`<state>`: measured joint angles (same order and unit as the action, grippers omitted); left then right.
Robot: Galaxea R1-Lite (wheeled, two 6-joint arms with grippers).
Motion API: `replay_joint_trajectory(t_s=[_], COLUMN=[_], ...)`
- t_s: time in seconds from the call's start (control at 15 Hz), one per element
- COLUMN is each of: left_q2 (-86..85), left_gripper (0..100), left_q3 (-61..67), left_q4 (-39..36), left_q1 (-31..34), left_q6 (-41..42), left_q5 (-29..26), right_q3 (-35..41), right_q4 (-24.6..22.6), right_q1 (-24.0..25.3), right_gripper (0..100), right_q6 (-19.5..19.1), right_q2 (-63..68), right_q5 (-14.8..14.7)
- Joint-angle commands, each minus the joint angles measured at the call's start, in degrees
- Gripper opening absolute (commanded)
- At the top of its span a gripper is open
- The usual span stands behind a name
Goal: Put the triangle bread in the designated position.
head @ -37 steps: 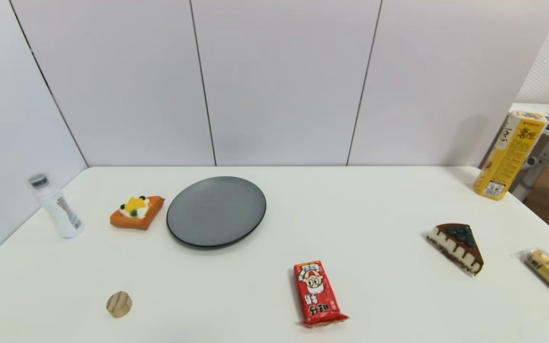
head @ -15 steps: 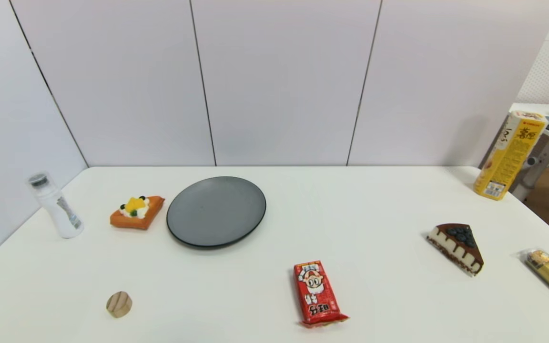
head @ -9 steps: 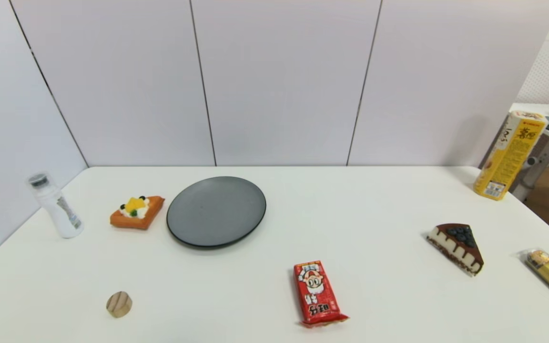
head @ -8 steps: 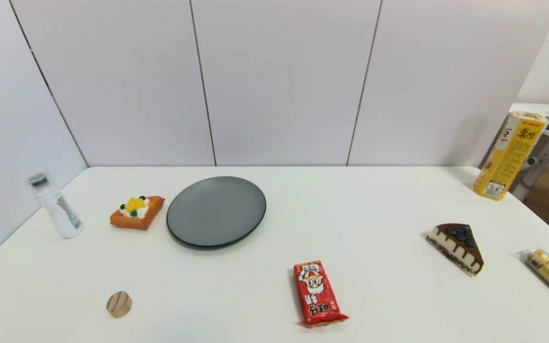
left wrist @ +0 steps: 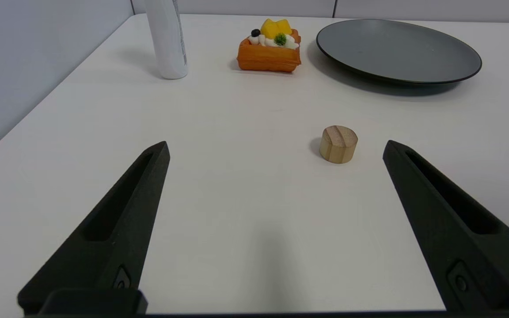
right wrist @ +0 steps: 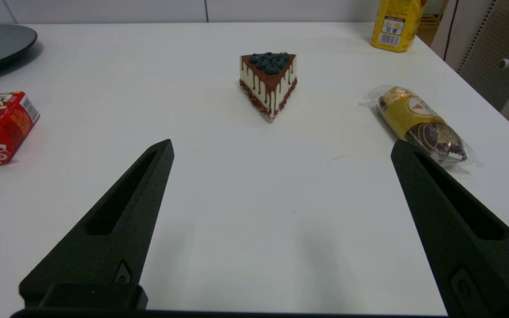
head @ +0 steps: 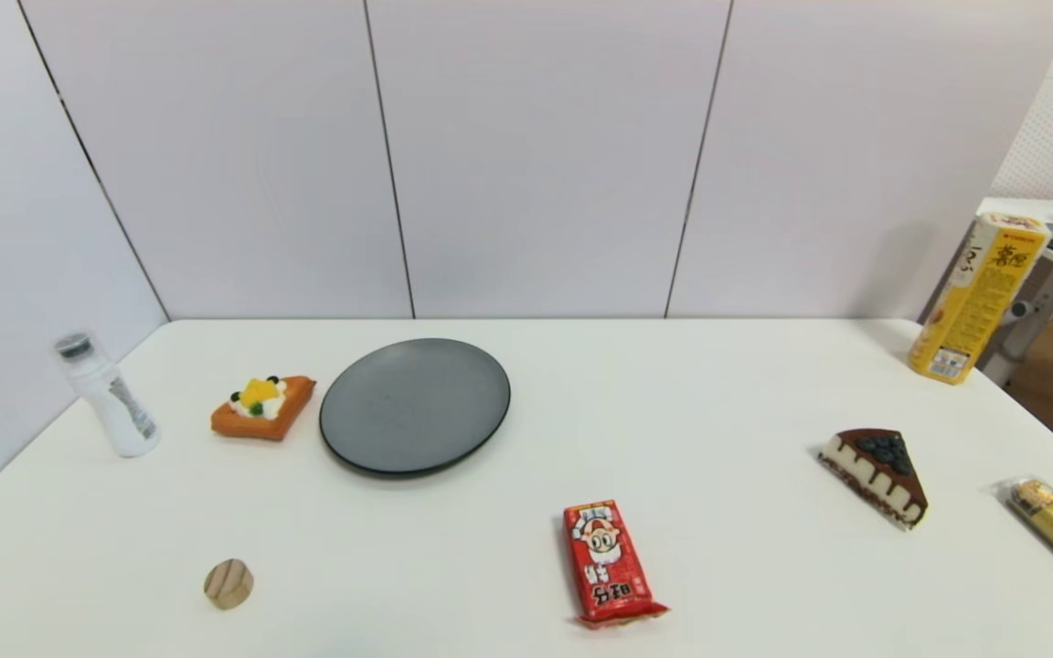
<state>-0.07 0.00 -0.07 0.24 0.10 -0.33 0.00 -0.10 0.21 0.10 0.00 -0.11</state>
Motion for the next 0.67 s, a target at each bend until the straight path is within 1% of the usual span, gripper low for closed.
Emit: replay_joint_trajectory(t_s=[0.07, 0.67], left_q2=[0.0, 0.0], left_gripper=[100, 100], left_q3=[0.0, 0.0], left_q4=[0.0, 0.0], left_q1=[0.0, 0.0], left_q6=[0.0, 0.0], left_q5=[0.0, 0.0], right_q3=[0.1, 0.1], right_q4=[0.0, 0.0], right_q1=[0.0, 0.1], right_gripper=[100, 100], right_q6=[-0.1, 0.0], right_q2=[0.1, 0.1], right_q5=[-0.1, -0.1])
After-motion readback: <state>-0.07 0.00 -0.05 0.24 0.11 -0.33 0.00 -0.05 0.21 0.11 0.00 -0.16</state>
